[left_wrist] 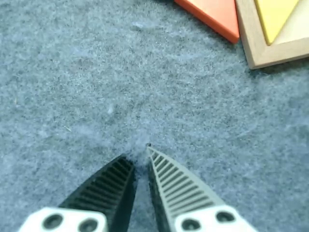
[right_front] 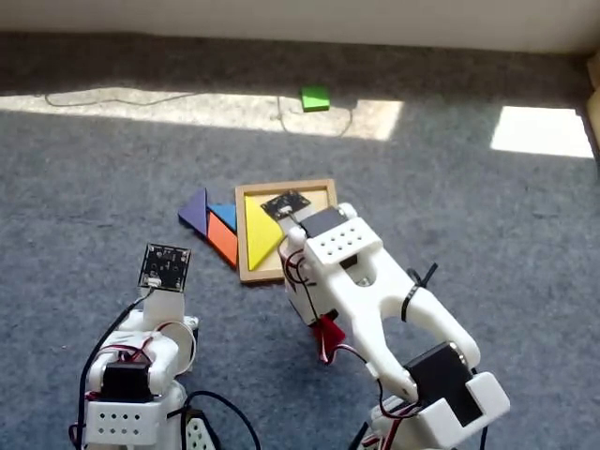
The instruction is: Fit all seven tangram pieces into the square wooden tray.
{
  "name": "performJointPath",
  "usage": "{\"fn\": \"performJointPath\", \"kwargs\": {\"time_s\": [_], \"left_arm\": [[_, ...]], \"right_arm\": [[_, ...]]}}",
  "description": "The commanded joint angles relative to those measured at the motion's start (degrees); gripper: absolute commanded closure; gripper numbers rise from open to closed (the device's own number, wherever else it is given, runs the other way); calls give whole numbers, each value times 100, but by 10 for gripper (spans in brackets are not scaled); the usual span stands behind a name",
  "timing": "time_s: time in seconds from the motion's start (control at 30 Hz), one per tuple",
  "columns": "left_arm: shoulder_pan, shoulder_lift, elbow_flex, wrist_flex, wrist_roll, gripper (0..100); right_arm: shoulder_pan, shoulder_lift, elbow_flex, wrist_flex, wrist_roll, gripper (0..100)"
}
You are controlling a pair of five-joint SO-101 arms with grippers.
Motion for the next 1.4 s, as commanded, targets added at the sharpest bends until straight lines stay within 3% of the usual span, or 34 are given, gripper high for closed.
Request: {"fn": "performJointPath", "kwargs": {"time_s": [0.0,0.2,0.6,1.03,1.23,1.37], "left_arm": [[-48,-127,119,18,-18,994],[-48,-127,119,18,-18,994],[-48,-127,119,18,-18,994],[-48,-127,119,18,-18,994],[-48,-127,119,18,-18,994],[-48,-127,119,18,-18,994]], "right_arm": [[-110,-22,127,57,9,991],[-532,-13,127,57,-35,991],[-523,1270,75,-154,-35,991],[84,-1200,-251,374,18,991],[92,-1692,-699,84,1090,991],[92,-1692,-725,-743,1336,991]]}}
